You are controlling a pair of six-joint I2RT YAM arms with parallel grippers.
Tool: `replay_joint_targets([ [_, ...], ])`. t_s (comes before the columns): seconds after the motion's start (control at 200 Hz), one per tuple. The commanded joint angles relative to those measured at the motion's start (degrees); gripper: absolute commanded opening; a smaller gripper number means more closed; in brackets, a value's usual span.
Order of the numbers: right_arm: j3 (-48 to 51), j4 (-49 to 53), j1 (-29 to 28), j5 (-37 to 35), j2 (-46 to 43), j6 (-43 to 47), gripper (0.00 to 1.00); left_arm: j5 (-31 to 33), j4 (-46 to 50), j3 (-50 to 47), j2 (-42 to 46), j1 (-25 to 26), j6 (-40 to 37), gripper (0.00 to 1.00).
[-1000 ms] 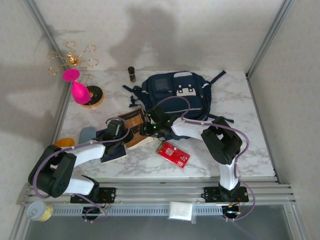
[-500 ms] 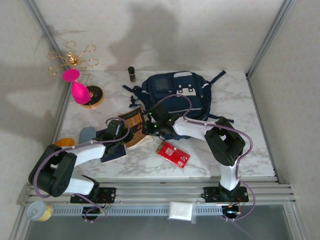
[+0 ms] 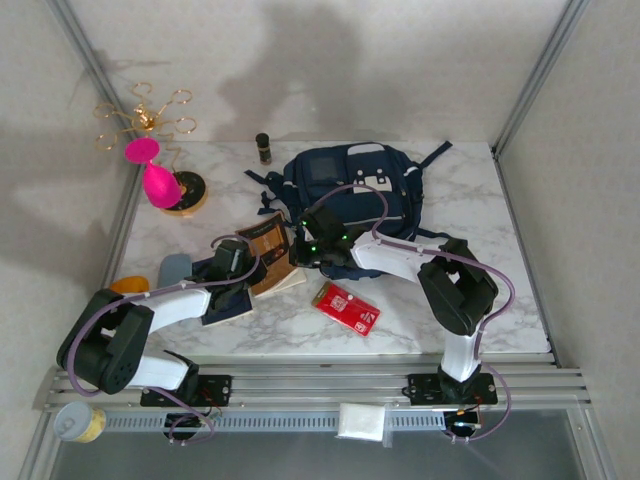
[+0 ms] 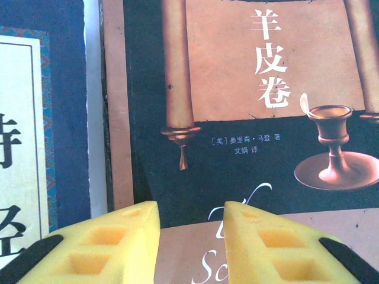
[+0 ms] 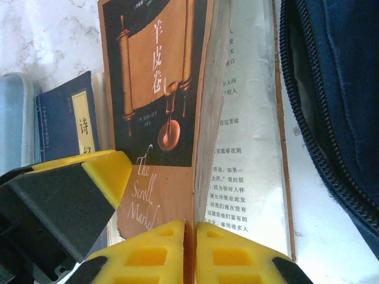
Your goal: Pack books, pencil case, and school supplies into a backpack
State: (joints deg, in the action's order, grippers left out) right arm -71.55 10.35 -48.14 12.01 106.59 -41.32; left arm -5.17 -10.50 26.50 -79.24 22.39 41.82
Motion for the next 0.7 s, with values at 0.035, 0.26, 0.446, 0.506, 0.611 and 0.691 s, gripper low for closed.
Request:
replay_joint_targets([
  [0.035, 0.10, -1.76, 0.51, 3.05, -0.65, 0.09, 0.03, 0.69, 1.63, -1.32, -0.66, -0.38, -0.14, 0.35],
  [0.26, 1.25, -3.14, 1.27, 4.76, -4.97, 0.30, 0.00, -0.27, 3.92, 0.77, 3.98, -0.42, 0.57, 0.40],
  [0.446, 4.64, -10.62, 3.10, 11.38, -9.71, -3.48, 0.00, -0.32, 7.06, 1.22, 12.47, -2.07, 1.70, 0.53],
  [0.506, 4.60, -12.11, 3.81, 13.94, -10.34, -4.87, 0.00, -1.37, 8.05, 0.65, 15.07, -3.29, 2.39, 0.59],
  [0.611, 4.73, -13.88, 3.85, 15.75, -12.54, -6.19, 0.00, -4.70, 9.61, -0.50, 20.50, -6.00, 3.86, 0.69],
  [0.691, 4.58, -15.39, 3.86, 17.96, -14.09, -7.37, 0.00, -7.47, 9.43, -1.89, 24.27, -7.83, 5.83, 0.79],
])
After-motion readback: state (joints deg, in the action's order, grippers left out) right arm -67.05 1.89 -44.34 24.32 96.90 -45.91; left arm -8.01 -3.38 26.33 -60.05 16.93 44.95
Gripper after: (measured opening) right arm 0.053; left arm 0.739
